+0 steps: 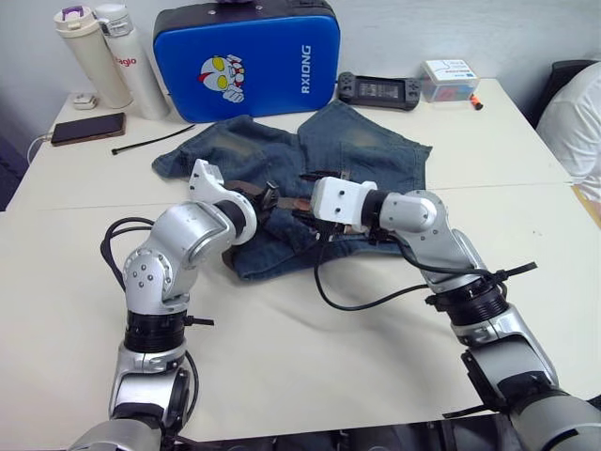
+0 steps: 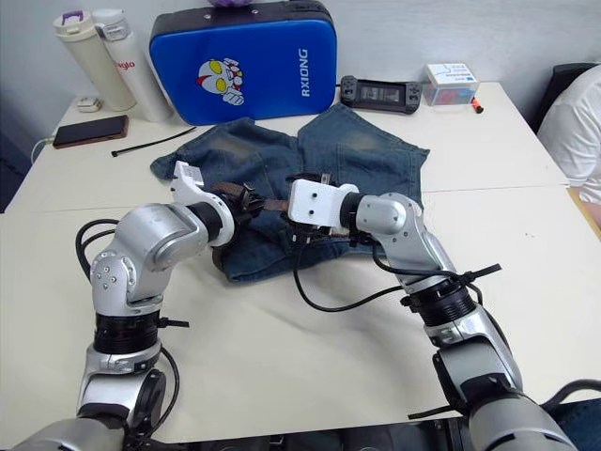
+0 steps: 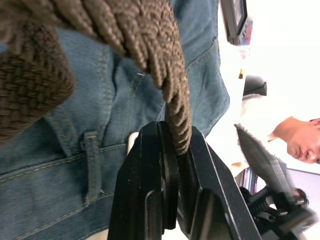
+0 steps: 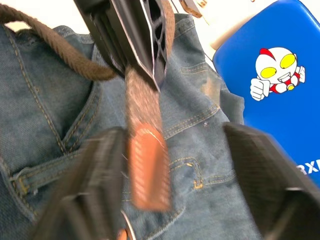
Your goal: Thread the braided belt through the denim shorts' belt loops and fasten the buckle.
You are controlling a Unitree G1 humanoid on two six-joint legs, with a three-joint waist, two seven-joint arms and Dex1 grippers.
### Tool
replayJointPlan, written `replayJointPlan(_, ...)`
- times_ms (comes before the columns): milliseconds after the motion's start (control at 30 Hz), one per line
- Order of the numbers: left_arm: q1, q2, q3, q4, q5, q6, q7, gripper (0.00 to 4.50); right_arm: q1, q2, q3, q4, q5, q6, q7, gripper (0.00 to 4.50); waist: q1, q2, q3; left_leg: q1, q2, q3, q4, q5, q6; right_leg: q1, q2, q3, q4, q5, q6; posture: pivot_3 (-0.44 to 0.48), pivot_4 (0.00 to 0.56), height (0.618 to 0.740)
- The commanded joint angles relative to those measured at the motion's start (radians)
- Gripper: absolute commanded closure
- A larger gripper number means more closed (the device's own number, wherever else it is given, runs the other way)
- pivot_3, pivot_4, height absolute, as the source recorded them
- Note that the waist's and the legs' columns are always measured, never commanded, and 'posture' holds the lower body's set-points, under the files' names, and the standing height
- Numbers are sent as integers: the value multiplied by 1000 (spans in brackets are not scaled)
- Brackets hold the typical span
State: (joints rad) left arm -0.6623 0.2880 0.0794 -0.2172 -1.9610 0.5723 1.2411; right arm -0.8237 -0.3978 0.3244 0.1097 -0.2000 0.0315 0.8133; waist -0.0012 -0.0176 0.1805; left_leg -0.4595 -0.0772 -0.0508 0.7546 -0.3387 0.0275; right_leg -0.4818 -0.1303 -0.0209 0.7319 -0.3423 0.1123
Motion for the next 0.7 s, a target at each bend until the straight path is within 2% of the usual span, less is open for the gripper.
replayJointPlan(33, -16, -2, 14, -11, -11, 14, 6, 4500, -16, 8, -7, -20, -8, -28, -28, 3520, -1, 0, 0, 0, 0, 0, 0, 0, 0, 0, 0, 0, 0, 0, 0, 0, 150, 664)
replayJointPlan(100, -17, -2, 14, -12, -11, 27, 0, 4500, -13, 8, -7, -20, -10, -34, -31, 4460, 0, 0, 0, 0, 0, 0, 0, 0, 0, 0, 0, 0, 0, 0, 0, 0, 150, 664)
replayJointPlan(167, -16, -30, 27, -19, -11, 12, 12, 4500, -10, 5, -5, -19, -12, -41, -32, 4486, 1, 0, 0, 0, 0, 0, 0, 0, 0, 0, 0, 0, 0, 0, 0, 0, 150, 664)
replayJointPlan(233, -13, -36, 34, -22, -11, 22, 6, 3560, -8, 3, -5, -16, -13, -49, -34, 4500, 2, 0, 0, 0, 0, 0, 0, 0, 0, 0, 0, 0, 0, 0, 0, 0, 150, 664)
replayJointPlan(267, -12, -38, 41, -22, -11, 21, 7, 3316, -9, 1, -5, -11, -14, -56, -37, 4500, 2, 0, 0, 0, 0, 0, 0, 0, 0, 0, 0, 0, 0, 0, 0, 0, 150, 664)
replayJointPlan(467, -9, -68, 107, -5, -11, 53, 13, 660, -13, -12, -8, 3, -13, -84, -40, 4500, -1, 0, 0, 0, 0, 0, 0, 0, 0, 0, 0, 0, 1, 0, 0, 0, 150, 664)
replayJointPlan(700, -13, -97, 161, 34, -11, 99, 6, 660, -2, -22, -7, -18, -6, -92, -35, 4500, 2, 0, 0, 0, 0, 0, 0, 0, 0, 0, 0, 0, 1, 0, 0, 0, 150, 664)
